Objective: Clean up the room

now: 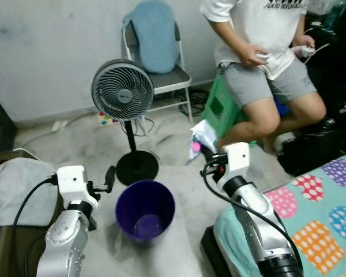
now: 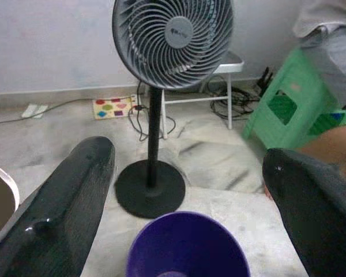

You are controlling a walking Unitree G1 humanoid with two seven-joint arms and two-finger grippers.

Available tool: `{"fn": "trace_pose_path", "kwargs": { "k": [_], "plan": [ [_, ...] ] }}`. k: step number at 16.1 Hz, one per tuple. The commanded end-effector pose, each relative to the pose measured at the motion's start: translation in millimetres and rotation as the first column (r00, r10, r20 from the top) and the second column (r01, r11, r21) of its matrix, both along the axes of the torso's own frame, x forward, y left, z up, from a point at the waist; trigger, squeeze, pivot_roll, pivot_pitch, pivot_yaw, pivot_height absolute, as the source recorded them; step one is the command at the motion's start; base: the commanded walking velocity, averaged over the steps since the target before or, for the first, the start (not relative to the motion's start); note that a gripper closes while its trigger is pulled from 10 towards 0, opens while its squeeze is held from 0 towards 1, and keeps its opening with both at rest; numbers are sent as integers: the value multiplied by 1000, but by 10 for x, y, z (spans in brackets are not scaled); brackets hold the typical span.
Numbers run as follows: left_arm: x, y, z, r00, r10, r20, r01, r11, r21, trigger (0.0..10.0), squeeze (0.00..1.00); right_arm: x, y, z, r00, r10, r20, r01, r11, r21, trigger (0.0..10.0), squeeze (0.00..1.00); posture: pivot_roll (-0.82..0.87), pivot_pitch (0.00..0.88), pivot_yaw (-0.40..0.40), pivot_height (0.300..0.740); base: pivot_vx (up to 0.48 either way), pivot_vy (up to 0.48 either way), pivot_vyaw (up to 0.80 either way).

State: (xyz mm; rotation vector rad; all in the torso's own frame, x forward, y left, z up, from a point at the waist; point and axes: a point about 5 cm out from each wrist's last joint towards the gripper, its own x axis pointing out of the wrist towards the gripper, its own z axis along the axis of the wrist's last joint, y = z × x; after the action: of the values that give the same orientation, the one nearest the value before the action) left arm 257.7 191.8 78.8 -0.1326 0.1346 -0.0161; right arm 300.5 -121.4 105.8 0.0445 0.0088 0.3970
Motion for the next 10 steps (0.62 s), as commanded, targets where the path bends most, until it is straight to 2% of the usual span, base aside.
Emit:
{"fn": "trace_pose_path", "kwargs": {
  "k": [1,10],
  "plan": [
    [-4,-31,-5,1000,-10,-2,10,1000,7,10000,0,1,-52,3,1000,-16,5,16,1000,-8,10000,0,-132,23,1,740,0,0,800],
    [3,-35,-8,1000,-19,1,19,1000,9,10000,0,-10,-50,-15,1000,-21,-8,21,1000,10,10000,0,-136,28,5,740,0,0,800]
  ]
}}
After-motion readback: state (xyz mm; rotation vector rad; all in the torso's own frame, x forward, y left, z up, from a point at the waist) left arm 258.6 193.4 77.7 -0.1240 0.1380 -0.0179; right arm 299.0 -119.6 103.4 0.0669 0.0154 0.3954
